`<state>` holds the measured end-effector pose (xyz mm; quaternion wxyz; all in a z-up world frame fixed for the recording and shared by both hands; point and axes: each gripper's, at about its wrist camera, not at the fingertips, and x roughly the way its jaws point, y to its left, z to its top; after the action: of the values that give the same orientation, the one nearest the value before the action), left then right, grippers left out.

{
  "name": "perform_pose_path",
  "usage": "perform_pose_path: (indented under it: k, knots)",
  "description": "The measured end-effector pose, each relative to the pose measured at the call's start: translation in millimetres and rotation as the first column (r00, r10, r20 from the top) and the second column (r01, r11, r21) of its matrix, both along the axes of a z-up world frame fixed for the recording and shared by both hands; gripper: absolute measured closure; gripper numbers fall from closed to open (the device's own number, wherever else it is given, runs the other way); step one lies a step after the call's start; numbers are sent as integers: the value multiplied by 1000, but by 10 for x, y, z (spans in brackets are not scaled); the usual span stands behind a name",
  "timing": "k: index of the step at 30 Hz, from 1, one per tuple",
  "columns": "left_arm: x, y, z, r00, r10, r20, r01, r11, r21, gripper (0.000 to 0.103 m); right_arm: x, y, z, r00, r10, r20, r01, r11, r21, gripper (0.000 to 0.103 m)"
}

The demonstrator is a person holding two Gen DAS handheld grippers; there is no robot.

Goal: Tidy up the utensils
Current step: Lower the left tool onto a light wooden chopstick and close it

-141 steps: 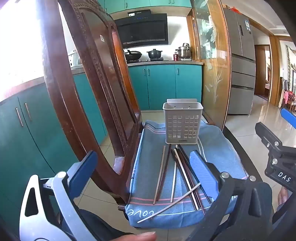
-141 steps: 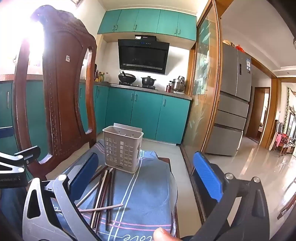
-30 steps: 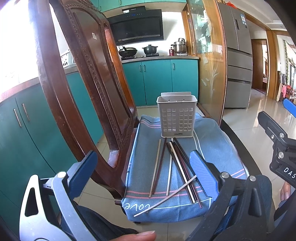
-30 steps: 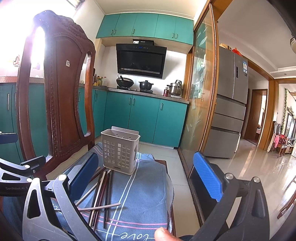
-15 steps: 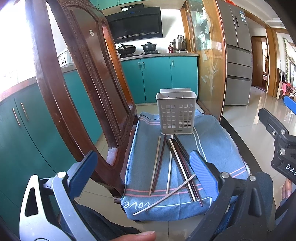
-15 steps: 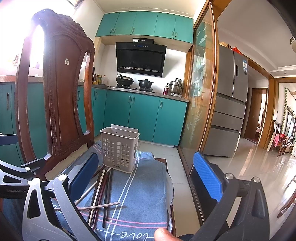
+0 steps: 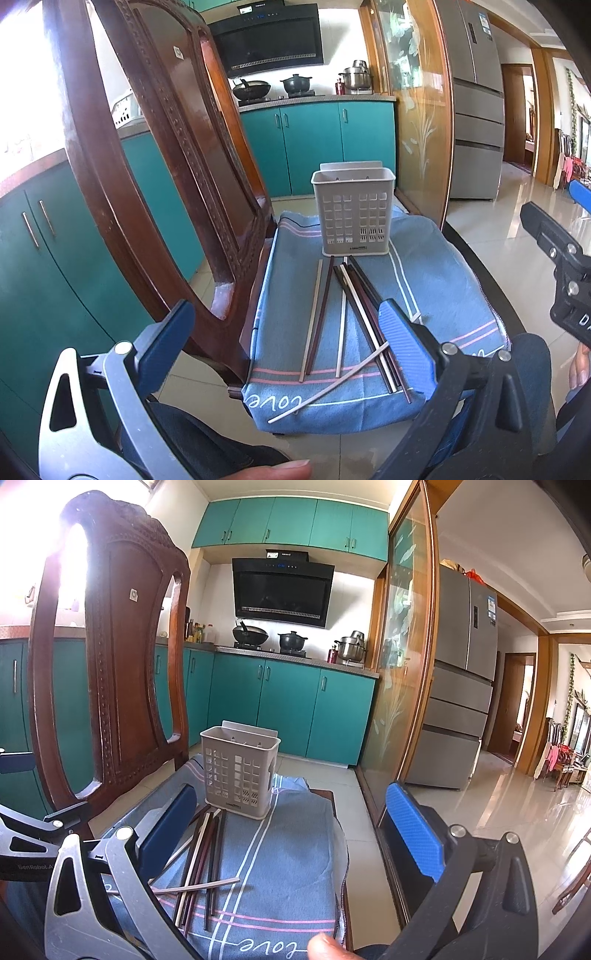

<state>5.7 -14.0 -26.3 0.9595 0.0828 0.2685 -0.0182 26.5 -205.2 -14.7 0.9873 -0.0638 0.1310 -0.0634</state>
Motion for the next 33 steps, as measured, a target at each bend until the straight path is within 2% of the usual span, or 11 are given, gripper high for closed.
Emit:
perform_pose_path:
  k: [12,19,22,24,25,27,29,31,33]
  knots:
    - [83,7,-163,999,6,-53,-4,999,31,4,111,-27,-72,998,-28,-47,28,1000,-4,3]
    - [172,19,-417,991,-2,-135,11,998,69,4,303,-200,-242,985,-38,-167,44,999,31,3]
    - [245,35,-568,981,-13,-194,23,998,51,4,362,-298,-393,975,-30,-220,48,996,76,3]
    - [284,19,-643,975,-37,-221,46,998,37,14,399,-369,-503,967,-14,-255,47,991,123,4]
    - [312,-3,-691,970,-49,-238,60,998,38,17,416,-391,-552,963,-3,-271,42,989,138,8]
    - [367,-70,-791,960,-85,-268,101,994,45,32,460,-412,-648,952,12,-307,40,986,163,18]
    - [447,-141,-880,945,-126,-300,144,989,37,43,502,-429,-742,942,23,-334,41,982,183,34]
    - [548,-241,-961,916,-197,-349,213,977,6,51,550,-447,-833,932,45,-361,33,978,207,41]
    - [651,-380,-1026,882,-282,-378,302,953,-6,59,589,-450,-907,922,73,-379,14,975,222,44]
